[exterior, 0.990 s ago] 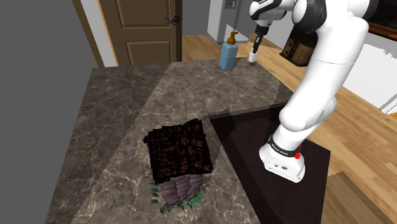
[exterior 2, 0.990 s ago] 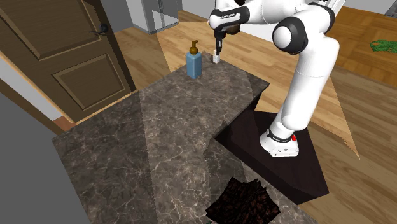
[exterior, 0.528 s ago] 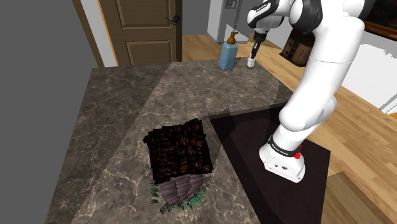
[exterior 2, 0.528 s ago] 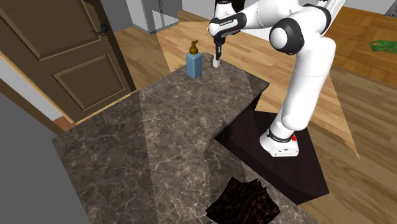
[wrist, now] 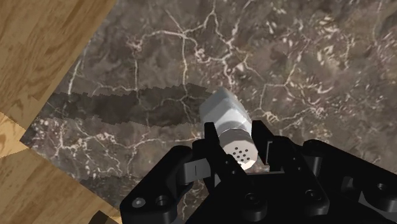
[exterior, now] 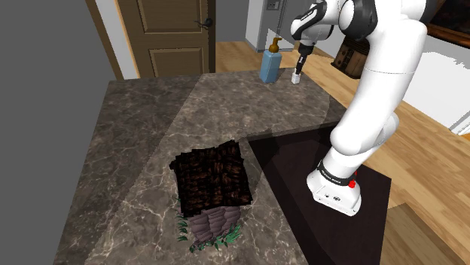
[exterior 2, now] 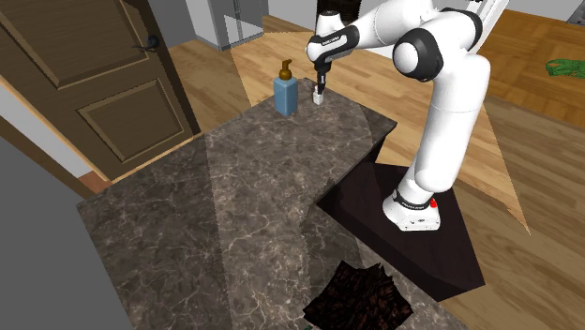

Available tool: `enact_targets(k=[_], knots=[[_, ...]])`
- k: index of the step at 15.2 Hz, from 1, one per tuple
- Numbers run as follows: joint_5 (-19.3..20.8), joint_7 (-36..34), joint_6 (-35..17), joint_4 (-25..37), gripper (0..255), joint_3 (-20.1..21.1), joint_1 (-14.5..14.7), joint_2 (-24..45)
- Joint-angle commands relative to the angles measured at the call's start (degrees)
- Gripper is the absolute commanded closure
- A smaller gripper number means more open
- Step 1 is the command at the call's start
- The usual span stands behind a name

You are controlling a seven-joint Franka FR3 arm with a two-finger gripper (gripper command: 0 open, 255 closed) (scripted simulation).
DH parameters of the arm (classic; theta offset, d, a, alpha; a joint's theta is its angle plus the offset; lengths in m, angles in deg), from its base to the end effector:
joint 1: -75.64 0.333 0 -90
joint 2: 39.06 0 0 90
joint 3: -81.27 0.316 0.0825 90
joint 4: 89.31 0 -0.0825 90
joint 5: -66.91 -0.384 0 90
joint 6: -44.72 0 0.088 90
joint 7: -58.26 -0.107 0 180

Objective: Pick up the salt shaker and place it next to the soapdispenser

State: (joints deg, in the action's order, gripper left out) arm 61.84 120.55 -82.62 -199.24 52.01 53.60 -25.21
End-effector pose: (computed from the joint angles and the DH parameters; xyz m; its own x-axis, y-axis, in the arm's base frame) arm 0.3973 -0.4681 0.3915 0.9872 0.1590 0.0071 0.1574 -0.9820 0.1042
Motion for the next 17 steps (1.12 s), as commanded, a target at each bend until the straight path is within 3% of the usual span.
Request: enact_targets(k=[1,5,6,11,15,17], knots=[[0.0,0.0,-0.1,-0.1,255,0.0,0.0,0.0],[0.0,0.0,-0.1,-0.1,255,0.0,0.0,0.0],[0.0,0.0,-0.1,-0.1,0,0.0,0.0,0.0],[0.0,0.0,-0.1,-0.1,0,0.0,0.0,0.0],[2.4,-1.5,6.2,2.9,0,-0.5,0.9,-3.7],[2.4,-1.6,6.2,2.9,0,-0.5,0.9,-3.8]])
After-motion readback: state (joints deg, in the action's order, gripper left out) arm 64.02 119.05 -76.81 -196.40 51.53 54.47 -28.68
